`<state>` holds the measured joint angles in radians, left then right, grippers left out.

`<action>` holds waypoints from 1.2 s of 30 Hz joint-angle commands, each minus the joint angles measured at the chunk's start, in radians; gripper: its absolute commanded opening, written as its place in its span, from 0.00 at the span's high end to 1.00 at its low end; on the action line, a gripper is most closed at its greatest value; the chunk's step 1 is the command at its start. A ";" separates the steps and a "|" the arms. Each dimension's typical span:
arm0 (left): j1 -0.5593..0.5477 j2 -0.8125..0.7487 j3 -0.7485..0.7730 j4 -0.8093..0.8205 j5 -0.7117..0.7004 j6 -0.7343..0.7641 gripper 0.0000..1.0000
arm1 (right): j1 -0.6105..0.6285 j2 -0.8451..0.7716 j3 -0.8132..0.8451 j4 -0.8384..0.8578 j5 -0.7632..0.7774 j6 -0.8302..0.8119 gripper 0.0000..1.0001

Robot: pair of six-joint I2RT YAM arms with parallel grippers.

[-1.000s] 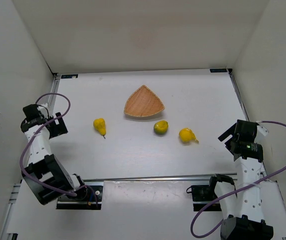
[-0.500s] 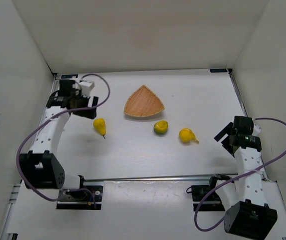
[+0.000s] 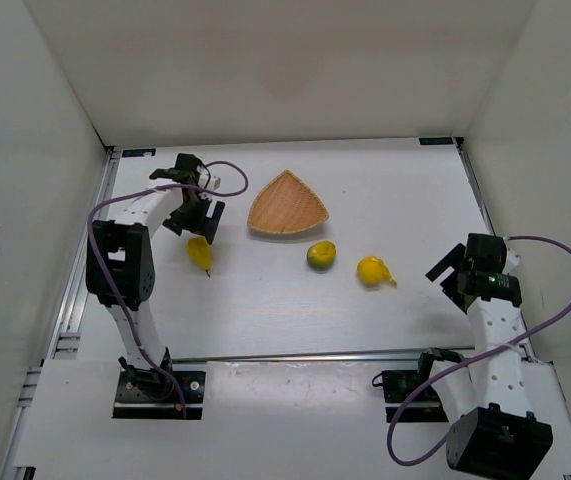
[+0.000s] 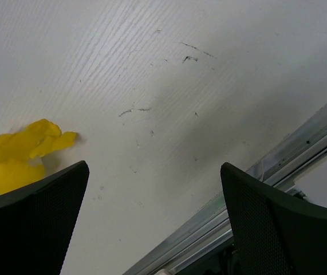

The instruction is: Place and organize the fake fruits in the fruit bowl

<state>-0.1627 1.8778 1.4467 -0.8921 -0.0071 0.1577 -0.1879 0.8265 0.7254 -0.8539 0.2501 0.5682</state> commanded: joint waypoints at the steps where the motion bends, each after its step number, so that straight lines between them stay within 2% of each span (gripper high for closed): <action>1: -0.012 -0.010 -0.014 -0.008 -0.038 -0.015 0.00 | 0.004 0.014 -0.003 0.041 -0.008 -0.013 0.00; 4: -0.012 0.013 -0.023 -0.036 0.022 -0.004 0.00 | 0.004 0.051 0.006 0.050 -0.028 -0.013 0.00; 8: -0.021 0.034 -0.034 -0.077 0.013 0.014 0.00 | 0.004 0.085 0.043 0.059 -0.047 -0.013 0.00; 12: -0.021 0.067 -0.014 -0.110 0.038 0.025 0.17 | 0.013 0.123 0.066 0.096 -0.058 -0.013 0.00; 13: -0.021 0.076 -0.014 -0.110 0.047 0.025 0.26 | 0.013 0.138 0.078 0.096 -0.067 -0.013 0.00; 16: -0.021 0.076 0.044 -0.140 0.096 0.037 0.45 | 0.013 0.163 0.106 0.118 -0.080 -0.024 0.00; 17: -0.021 0.086 0.087 -0.151 0.114 0.049 0.58 | 0.013 0.178 0.106 0.118 -0.080 -0.024 0.00; 20: -0.032 0.086 0.171 -0.197 0.114 0.069 0.70 | 0.022 0.218 0.128 0.137 -0.080 -0.034 0.00; 25: -0.080 0.043 0.267 -0.240 0.070 0.089 0.71 | 0.059 0.276 0.147 0.159 -0.080 -0.045 0.00; 27: -0.132 0.030 0.323 -0.240 0.049 0.118 0.71 | 0.082 0.306 0.157 0.168 -0.080 -0.045 0.00; 30: -0.219 0.030 0.394 -0.139 0.039 0.149 0.68 | 0.123 0.335 0.166 0.197 -0.080 -0.059 0.00; 33: -0.282 0.090 0.440 -0.039 0.051 0.158 0.63 | 0.156 0.374 0.193 0.236 -0.130 -0.117 0.00; 36: -0.304 0.219 0.578 -0.004 0.084 0.125 0.61 | 0.180 0.401 0.222 0.272 -0.285 -0.203 0.00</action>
<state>-0.4541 2.0220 1.9339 -0.9894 0.0486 0.2871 -0.0227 1.2148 0.8825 -0.6590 0.0975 0.4595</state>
